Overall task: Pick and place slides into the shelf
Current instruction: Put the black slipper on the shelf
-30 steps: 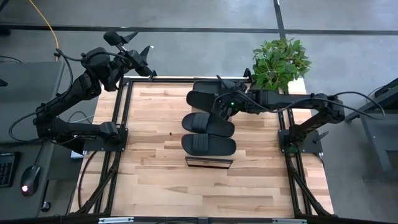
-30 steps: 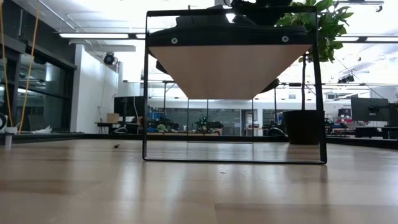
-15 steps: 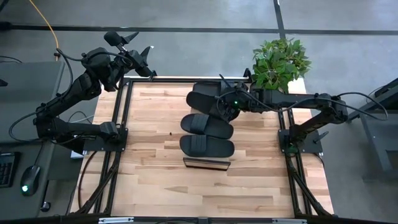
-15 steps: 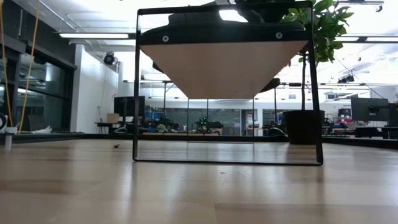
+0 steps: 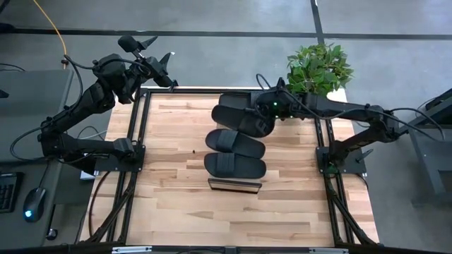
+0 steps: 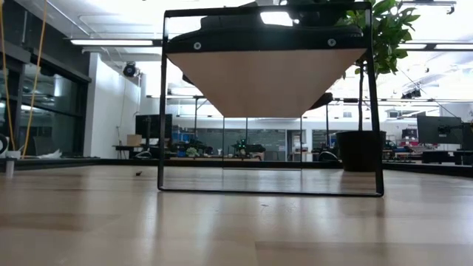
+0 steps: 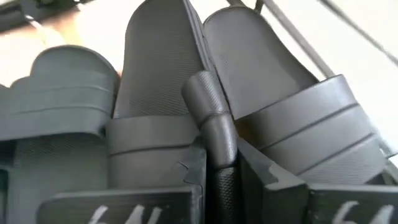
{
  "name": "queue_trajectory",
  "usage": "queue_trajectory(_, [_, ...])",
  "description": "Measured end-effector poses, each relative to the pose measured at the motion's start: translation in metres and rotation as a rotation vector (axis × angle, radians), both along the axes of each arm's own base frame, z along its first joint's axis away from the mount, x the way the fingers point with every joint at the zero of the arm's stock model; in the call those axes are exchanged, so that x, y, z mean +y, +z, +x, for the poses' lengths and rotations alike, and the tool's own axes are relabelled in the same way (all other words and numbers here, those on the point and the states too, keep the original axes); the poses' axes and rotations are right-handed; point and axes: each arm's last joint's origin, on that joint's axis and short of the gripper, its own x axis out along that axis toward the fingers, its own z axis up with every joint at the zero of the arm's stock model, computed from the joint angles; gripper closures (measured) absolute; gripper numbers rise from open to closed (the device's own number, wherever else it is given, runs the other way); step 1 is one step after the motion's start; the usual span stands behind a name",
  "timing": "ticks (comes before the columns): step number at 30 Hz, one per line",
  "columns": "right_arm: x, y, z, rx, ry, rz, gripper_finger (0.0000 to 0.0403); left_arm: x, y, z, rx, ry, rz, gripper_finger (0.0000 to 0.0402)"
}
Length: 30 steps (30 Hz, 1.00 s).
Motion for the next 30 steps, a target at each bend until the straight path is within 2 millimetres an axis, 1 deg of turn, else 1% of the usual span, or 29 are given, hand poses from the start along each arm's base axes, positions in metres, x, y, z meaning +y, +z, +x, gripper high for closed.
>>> queue_trajectory(4, [-0.002,-0.003,0.002,-0.008,0.012,0.059,0.0375,0.000,0.000,0.000,-0.001,0.000,0.000,0.0115])
queue_trajectory(13, [0.003,-0.025,0.020,0.079,0.006,0.100,0.0375,0.000,0.000,0.000,-0.006,0.000,-0.003,0.0115])
queue_trajectory(16, [0.003,-0.029,0.023,0.093,-0.010,0.090,0.0369,0.000,0.000,0.000,-0.005,0.000,-0.004,0.0115])
queue_trajectory(19, [0.002,-0.029,0.024,0.093,-0.012,0.065,0.0350,0.000,-0.001,0.000,-0.001,0.000,-0.007,0.0115])
queue_trajectory(22, [0.002,-0.028,0.024,0.095,-0.002,0.053,0.0322,0.000,-0.001,0.000,0.002,-0.001,-0.009,0.0115])
queue_trajectory(30, [0.002,-0.027,0.023,0.097,0.005,0.036,0.0223,0.000,-0.001,0.000,0.003,0.000,-0.009,0.0115])
